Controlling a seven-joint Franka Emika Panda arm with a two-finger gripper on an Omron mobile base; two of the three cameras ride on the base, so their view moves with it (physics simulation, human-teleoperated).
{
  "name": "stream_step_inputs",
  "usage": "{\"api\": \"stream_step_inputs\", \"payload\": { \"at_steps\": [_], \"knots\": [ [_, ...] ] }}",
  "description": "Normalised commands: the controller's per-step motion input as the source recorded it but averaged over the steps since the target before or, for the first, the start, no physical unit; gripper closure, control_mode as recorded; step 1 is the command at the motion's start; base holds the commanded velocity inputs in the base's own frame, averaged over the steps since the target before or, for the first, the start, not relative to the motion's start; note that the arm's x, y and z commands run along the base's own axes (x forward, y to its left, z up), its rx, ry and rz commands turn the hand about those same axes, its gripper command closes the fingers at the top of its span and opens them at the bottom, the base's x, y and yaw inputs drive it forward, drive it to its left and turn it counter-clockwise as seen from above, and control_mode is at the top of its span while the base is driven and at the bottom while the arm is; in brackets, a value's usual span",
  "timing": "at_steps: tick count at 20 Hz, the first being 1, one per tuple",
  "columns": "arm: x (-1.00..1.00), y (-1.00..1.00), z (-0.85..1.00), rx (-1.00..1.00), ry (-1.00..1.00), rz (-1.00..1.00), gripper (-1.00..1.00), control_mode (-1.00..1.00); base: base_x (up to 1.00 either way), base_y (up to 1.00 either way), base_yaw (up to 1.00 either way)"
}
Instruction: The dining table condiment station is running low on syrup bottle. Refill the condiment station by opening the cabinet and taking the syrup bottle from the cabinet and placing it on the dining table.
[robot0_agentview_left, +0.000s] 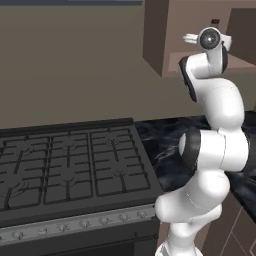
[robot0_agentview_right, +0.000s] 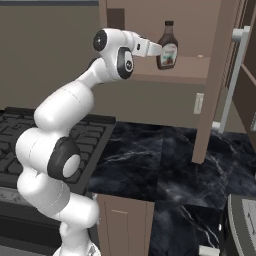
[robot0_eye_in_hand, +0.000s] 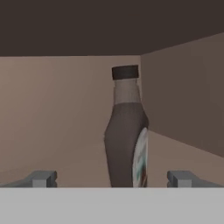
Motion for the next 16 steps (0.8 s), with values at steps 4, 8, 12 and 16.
{"api": "stream_step_inputs", "payload": {
  "at_steps": [4,8,12,16],
  "knots": [
    [0.07,-0.16,-0.04,0.0,0.0,-0.01,-1.0,-1.0,0.0,0.0,0.0],
    [0.23,-0.01,-0.05,0.0,0.01,-0.03,-1.0,-1.0,0.0,0.0,0.0],
    [0.26,-0.08,-0.05,0.0,0.0,-0.02,-1.0,-1.0,0.0,0.0,0.0],
    [0.24,-0.07,-0.09,0.0,0.0,-0.01,-1.0,-1.0,0.0,0.0,0.0]
  ]
}}
